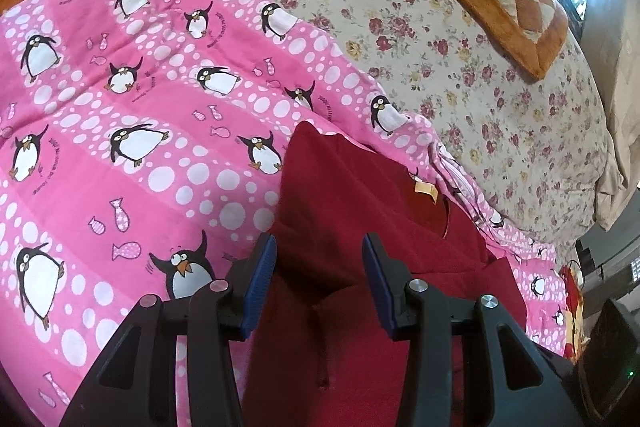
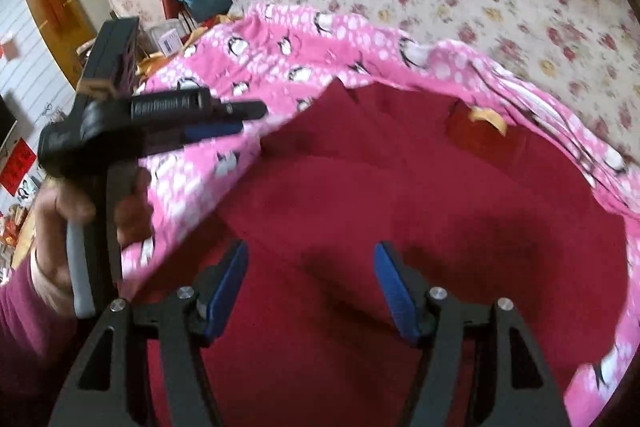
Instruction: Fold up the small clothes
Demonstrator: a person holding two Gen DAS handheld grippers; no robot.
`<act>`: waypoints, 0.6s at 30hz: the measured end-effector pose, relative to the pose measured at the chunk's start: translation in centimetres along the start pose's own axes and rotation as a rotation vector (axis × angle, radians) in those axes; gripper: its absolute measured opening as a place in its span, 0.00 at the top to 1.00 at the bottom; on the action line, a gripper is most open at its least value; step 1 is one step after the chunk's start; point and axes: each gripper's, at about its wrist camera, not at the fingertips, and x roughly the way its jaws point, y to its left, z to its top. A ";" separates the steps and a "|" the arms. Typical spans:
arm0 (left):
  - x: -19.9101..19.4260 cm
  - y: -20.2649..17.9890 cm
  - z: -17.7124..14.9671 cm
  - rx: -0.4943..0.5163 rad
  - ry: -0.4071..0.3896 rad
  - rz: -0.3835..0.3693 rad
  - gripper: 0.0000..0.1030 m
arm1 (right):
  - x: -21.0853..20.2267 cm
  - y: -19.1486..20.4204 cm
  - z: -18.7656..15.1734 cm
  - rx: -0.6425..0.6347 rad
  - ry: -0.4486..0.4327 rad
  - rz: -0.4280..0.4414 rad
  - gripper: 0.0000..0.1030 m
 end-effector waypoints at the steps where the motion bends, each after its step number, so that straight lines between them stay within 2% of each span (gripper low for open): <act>1: 0.0 -0.1 0.0 0.002 0.001 0.000 0.77 | -0.8 -0.4 -0.7 0.009 0.003 -0.012 0.33; 5: -0.1 -0.1 -0.3 0.001 0.018 -0.015 0.77 | -4.6 -3.2 -3.5 0.094 0.006 -0.068 0.33; 9: 0.0 -0.9 -1.5 0.032 0.092 -0.066 0.77 | -8.7 -7.1 -6.4 0.258 -0.020 -0.108 0.32; 11: 0.6 -2.1 -3.0 0.121 0.150 -0.022 0.77 | -10.9 -9.3 -8.0 0.359 -0.067 -0.105 0.32; 14: 2.0 -3.9 -5.2 0.249 0.180 0.082 0.77 | -13.1 -11.6 -10.0 0.482 -0.118 -0.112 0.31; 16: 3.1 -4.4 -5.9 0.276 0.209 0.102 0.77 | -13.7 -12.4 -11.1 0.518 -0.137 -0.109 0.31; 18: 3.6 -4.8 -6.2 0.284 0.202 0.114 0.81 | -13.8 -12.4 -11.6 0.526 -0.148 -0.107 0.31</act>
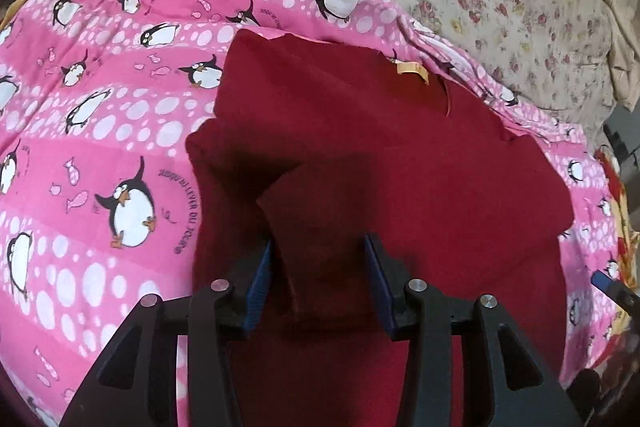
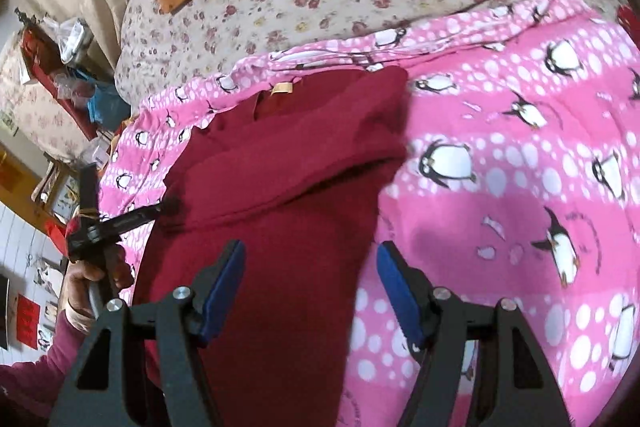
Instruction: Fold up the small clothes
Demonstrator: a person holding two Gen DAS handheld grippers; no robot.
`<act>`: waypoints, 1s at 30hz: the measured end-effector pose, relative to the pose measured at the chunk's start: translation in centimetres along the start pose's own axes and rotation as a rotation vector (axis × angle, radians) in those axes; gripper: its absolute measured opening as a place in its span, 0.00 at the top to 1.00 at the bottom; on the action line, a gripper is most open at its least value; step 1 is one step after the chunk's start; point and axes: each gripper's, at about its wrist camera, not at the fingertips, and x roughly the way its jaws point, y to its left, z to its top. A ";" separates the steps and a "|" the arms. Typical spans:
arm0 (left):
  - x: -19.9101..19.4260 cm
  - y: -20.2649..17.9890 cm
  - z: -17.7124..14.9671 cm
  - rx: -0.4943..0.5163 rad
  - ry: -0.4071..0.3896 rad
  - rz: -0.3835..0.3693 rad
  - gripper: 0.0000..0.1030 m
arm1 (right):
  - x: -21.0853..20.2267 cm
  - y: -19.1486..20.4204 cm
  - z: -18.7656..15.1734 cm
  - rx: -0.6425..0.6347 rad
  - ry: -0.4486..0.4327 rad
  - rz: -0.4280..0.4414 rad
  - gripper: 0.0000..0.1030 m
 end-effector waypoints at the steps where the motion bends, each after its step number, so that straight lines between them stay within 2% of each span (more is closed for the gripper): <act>1: 0.1 -0.2 0.1 0.003 -0.005 -0.009 0.91 | -0.1 -0.1 -0.3 0.004 -0.006 0.007 0.31; 2: 0.1 -0.2 0.2 -0.001 -0.004 -0.030 1.00 | -0.1 -0.1 -0.4 0.007 -0.010 0.013 0.31; 4: -0.3 -0.2 0.4 -0.012 -0.024 -0.059 1.00 | 0.0 -0.2 -0.6 0.012 -0.014 0.018 0.31; 6: -0.9 -0.5 0.7 0.003 -0.057 -0.055 1.00 | 0.2 -0.2 -0.8 0.012 -0.010 0.009 0.31; 11: -2.8 -1.2 2.9 0.038 -0.158 0.000 1.00 | 0.8 -0.4 -0.8 0.005 0.003 -0.018 0.31; 17: -3.6 1.3 6.1 -0.003 -0.218 0.066 1.00 | 1.3 -0.1 -0.3 -0.014 0.014 -0.041 0.31; 19: -3.2 2.5 6.7 -0.025 -0.216 0.087 1.00 | 1.5 0.1 -0.2 -0.028 0.014 -0.045 0.31; 23: -0.4 4.9 6.7 -0.106 -0.128 0.092 1.00 | 2.4 0.1 -0.1 -0.019 0.027 -0.049 0.31; 30: -0.2 3.7 6.3 -0.066 -0.139 0.089 1.00 | 4.0 0.2 1.8 -0.006 0.013 -0.082 0.30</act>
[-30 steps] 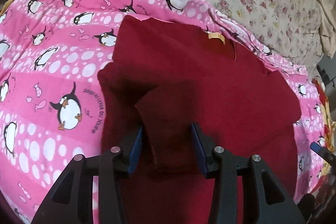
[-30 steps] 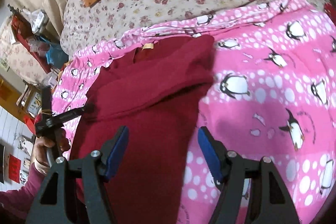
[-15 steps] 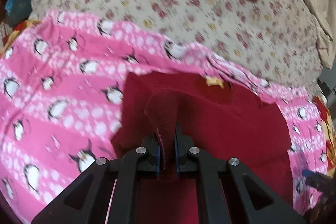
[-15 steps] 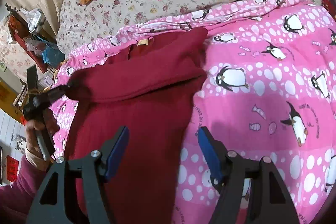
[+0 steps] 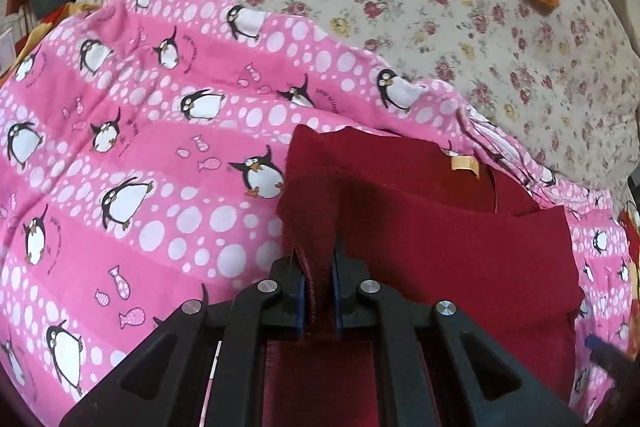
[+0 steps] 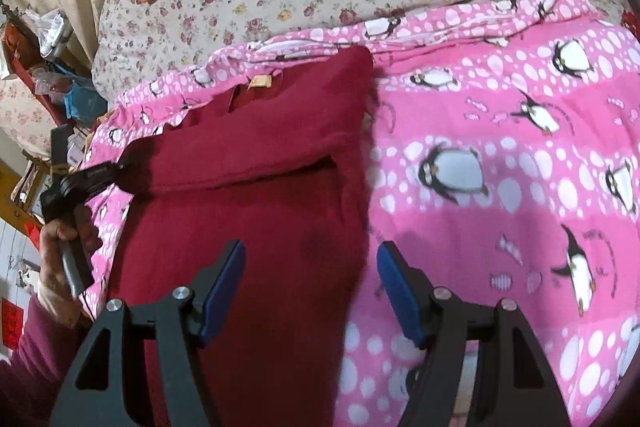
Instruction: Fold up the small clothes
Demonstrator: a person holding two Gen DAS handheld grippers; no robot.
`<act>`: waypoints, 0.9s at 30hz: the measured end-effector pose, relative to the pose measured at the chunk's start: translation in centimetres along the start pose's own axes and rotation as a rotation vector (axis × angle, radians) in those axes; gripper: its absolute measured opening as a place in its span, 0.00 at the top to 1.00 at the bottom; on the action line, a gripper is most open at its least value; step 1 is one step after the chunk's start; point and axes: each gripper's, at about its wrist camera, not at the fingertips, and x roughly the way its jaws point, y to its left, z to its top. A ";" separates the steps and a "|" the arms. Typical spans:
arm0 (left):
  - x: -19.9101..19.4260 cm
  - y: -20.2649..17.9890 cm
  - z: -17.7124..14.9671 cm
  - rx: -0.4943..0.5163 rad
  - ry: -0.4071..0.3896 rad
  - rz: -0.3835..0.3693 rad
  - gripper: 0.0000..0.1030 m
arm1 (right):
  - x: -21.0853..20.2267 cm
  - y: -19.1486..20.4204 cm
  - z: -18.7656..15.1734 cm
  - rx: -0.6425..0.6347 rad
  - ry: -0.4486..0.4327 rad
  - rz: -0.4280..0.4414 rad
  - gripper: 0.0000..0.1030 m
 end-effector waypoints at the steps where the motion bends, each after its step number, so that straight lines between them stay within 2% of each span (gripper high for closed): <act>1: 0.0 -0.1 -0.1 0.004 0.001 0.000 1.00 | 0.2 0.0 0.4 -0.002 -0.005 -0.004 0.29; 5: 0.3 -0.3 -0.1 0.001 0.004 -0.012 1.00 | 1.0 -0.3 2.6 -0.003 -0.051 -0.052 0.28; 11: 0.5 0.0 0.0 -0.018 0.013 -0.008 1.00 | 3.1 -2.3 5.3 0.096 -0.050 -0.038 0.28; 18: 1.0 0.4 -0.1 -0.037 0.033 -0.011 1.00 | 4.8 -4.1 8.0 0.180 -0.089 -0.067 0.27; 27: 1.1 0.3 0.0 -0.029 0.033 -0.010 1.00 | 9.2 -2.7 11.7 0.114 -0.067 -0.101 0.27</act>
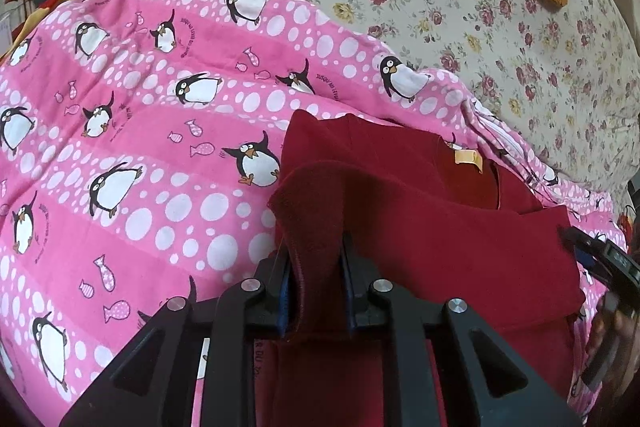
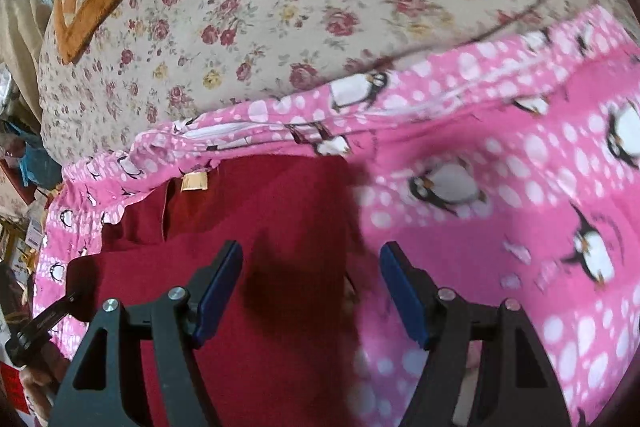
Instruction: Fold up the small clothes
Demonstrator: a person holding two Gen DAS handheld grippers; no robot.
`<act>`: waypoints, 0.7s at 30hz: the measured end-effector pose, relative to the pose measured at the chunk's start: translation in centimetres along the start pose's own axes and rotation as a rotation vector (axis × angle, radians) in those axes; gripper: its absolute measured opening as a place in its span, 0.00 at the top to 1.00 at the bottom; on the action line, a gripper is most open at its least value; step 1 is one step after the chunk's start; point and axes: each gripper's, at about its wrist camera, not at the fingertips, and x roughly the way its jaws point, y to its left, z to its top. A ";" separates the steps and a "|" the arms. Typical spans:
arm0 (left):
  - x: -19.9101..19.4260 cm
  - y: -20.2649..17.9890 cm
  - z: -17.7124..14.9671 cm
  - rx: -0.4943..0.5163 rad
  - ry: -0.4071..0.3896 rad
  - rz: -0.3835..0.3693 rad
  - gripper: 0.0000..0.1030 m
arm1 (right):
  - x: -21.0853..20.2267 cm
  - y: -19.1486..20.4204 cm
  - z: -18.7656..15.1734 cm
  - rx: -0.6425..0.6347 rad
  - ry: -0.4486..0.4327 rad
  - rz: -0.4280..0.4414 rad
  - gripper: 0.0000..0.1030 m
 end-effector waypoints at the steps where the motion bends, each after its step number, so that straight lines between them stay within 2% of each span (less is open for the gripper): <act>1: 0.0 0.0 0.0 -0.001 0.000 -0.001 1.00 | 0.6 0.3 0.3 -0.012 0.007 -0.011 0.27; 7: 0.0 0.1 0.0 -0.007 0.002 -0.005 1.00 | 2.0 1.3 0.6 -0.059 0.023 -0.037 0.30; 9: 0.0 0.1 0.0 -0.010 0.002 -0.006 1.00 | 2.2 1.6 0.4 -0.084 0.027 -0.045 0.41; 12: 0.1 0.1 0.0 -0.014 0.004 -0.005 0.97 | 2.3 2.0 0.1 -0.112 0.024 -0.066 0.50; 21: 0.2 0.2 0.0 -0.023 0.008 -0.011 0.95 | 1.7 1.8 -0.1 -0.144 -0.005 -0.070 0.69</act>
